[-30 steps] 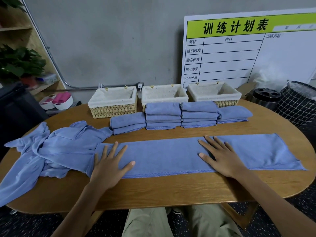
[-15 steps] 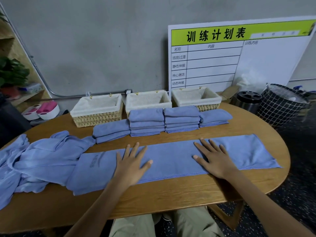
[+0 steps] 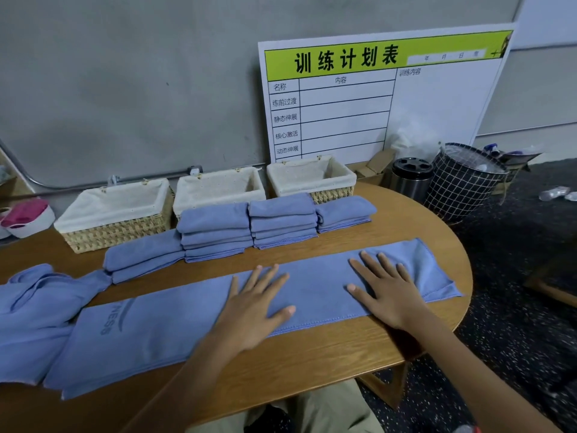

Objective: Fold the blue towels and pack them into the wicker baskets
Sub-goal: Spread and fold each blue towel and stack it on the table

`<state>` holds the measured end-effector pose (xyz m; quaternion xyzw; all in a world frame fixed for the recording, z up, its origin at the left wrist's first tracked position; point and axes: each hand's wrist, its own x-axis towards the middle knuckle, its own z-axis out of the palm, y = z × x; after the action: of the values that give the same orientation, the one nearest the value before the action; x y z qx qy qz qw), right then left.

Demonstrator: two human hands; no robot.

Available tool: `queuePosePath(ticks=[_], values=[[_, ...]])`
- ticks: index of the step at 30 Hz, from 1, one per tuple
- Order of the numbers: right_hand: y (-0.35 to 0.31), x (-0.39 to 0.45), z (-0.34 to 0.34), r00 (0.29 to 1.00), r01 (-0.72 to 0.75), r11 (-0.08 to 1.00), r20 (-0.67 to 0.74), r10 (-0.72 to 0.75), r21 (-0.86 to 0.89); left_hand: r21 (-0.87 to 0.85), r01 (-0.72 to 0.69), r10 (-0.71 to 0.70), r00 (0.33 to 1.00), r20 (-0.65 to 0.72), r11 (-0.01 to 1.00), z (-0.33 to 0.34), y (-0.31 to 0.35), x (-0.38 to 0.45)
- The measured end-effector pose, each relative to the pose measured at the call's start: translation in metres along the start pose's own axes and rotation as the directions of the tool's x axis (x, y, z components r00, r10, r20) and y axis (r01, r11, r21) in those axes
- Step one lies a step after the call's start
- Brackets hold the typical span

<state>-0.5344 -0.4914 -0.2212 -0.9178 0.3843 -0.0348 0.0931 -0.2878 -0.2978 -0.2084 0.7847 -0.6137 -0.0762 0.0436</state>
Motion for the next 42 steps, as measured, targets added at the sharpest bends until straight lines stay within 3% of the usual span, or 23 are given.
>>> queuePosePath(ticks=[6,11,14,17,19,21,24,26,30,38,42], values=[[0.045,-0.017,-0.007,0.994,-0.110,0.994,-0.018,0.110,0.018,0.059,0.033,-0.035,0.999,0.034,0.998,0.006,-0.006,0.006],[0.033,-0.015,-0.020,0.993,-0.118,0.993,0.006,0.118,-0.026,0.028,0.038,-0.039,0.999,0.028,0.999,0.004,-0.002,0.006],[0.033,-0.010,-0.030,0.983,-0.148,0.988,-0.104,0.152,0.044,0.028,0.042,-0.043,0.999,0.030,0.999,0.003,-0.002,0.005],[0.059,-0.008,-0.040,0.896,-0.271,0.945,-0.311,0.317,0.182,0.031,0.044,-0.045,0.998,0.035,0.999,-0.001,0.001,0.005],[0.082,-0.007,-0.043,0.836,-0.369,0.893,-0.328,0.440,0.258,0.031,0.044,-0.043,0.999,-0.018,0.999,-0.011,0.009,0.013],[0.097,-0.006,-0.043,0.825,-0.398,0.848,-0.269,0.498,0.349,0.010,0.005,-0.004,0.993,-0.122,1.000,-0.021,0.023,0.034],[0.109,-0.001,-0.043,0.846,-0.354,0.812,-0.211,0.490,0.464,-0.155,-0.164,0.129,0.968,-0.215,0.974,-0.026,0.063,0.087],[0.109,0.001,-0.047,0.856,-0.329,0.783,-0.183,0.483,0.528,-0.239,-0.290,0.234,0.943,-0.236,0.927,-0.022,0.099,0.125],[0.109,0.002,-0.053,0.862,-0.241,0.703,-0.185,0.472,0.669,-0.220,-0.415,0.375,0.905,-0.201,0.883,-0.001,0.165,0.177],[0.119,-0.017,-0.049,0.817,-0.371,0.771,-0.211,0.536,0.518,-0.021,-0.371,0.368,0.925,-0.090,0.928,0.027,0.184,0.195],[0.117,-0.019,-0.054,0.814,-0.410,0.815,-0.239,0.530,0.410,0.021,-0.376,0.376,0.921,-0.101,0.927,0.023,0.186,0.195]])
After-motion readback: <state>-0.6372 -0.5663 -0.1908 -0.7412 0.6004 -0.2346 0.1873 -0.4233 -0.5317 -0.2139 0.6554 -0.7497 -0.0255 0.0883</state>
